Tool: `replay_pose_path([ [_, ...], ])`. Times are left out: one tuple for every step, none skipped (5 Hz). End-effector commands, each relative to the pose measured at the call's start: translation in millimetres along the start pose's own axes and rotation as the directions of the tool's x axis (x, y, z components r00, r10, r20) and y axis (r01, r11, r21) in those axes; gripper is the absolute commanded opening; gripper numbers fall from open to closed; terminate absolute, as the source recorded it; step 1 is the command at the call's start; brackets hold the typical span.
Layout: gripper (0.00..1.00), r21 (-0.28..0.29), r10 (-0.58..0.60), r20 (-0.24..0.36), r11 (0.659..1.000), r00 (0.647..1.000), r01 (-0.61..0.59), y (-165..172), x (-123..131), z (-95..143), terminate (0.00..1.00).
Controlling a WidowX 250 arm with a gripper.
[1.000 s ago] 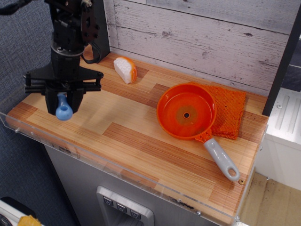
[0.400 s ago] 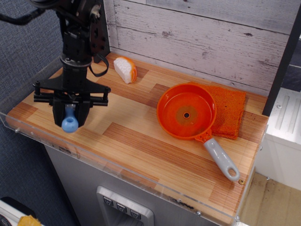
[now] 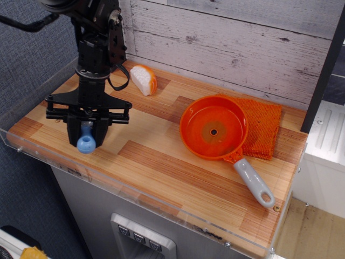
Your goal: Put the blue spoon in the empty corner of the table.
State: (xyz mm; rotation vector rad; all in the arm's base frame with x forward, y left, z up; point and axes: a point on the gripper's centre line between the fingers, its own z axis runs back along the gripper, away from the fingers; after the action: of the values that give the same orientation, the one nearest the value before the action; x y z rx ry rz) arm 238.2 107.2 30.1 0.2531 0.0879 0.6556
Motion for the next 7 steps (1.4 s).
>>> replay_pose_path([
  [1.0, -0.039, -0.027, -0.007, 0.999, 1.0, 0.027, 2, 1, 8, 0.0],
  [1.0, -0.036, -0.031, -0.004, 0.999, 1.0, 0.03, 2, 0, 9, 0.0],
  [1.0, -0.035, -0.02, -0.005, 0.999, 1.0, 0.02, 4, 0, 10, 0.0],
  [1.0, -0.059, -0.037, 0.004, 0.998, 0.999, 0.037, -1, 2, 13, 0.0],
  [1.0, -0.19, 0.026, 0.203, 0.982, 0.979, 0.013, -6, 14, 48, 0.0],
  [1.0, -0.266, 0.035, 0.369, 0.961, 0.929, 0.069, -12, 22, 92, 0.0],
  [1.0, -0.306, 0.007, 0.465, 0.94, 0.886, 0.153, -25, 22, 125, 0.0],
])
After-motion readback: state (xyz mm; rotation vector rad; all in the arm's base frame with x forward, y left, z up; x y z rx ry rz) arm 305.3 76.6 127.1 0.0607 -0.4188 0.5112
